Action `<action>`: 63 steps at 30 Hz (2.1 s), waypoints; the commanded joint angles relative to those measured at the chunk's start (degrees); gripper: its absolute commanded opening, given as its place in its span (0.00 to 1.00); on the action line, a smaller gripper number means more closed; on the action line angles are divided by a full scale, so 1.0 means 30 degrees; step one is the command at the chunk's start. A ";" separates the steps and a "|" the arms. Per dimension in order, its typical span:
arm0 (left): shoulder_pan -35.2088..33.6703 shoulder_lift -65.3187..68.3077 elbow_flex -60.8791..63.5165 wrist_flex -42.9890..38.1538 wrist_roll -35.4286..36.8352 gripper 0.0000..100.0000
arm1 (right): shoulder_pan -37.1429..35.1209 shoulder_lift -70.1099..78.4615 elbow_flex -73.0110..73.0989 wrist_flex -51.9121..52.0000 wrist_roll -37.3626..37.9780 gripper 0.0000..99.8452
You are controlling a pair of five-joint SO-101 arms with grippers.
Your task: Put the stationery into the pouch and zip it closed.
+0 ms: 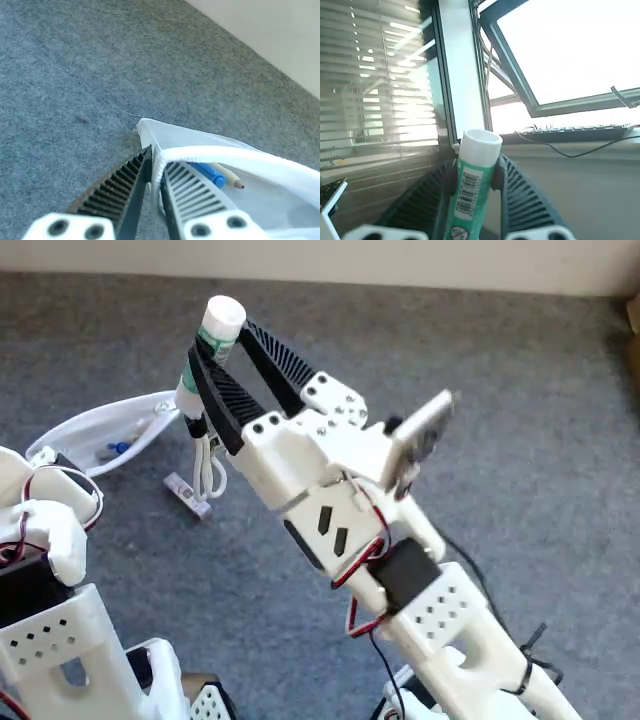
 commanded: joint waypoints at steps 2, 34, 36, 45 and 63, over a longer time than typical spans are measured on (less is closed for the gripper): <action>0.0396 -0.0513 -0.0249 -0.0527 -0.0147 0.01 | -0.0103 -0.0073 0.2183 -0.4821 0.0293 0.00; 0.0396 -0.0513 -0.0249 -0.0498 -0.0147 0.01 | -0.3619 1.2029 -0.2300 -1.0095 0.3194 0.00; 0.0396 -0.0513 -0.0249 -0.0498 -0.0147 0.01 | -0.3590 1.3026 -0.2300 -1.0095 0.5333 0.00; 0.0396 -0.0513 -0.0249 -0.0498 -0.0147 0.01 | -0.3443 1.4637 -0.2418 -1.0125 0.8117 0.00; 0.0396 -0.0513 -0.0249 -0.0498 -0.0205 0.01 | -0.3150 1.2615 -0.1509 -1.0007 0.8059 0.13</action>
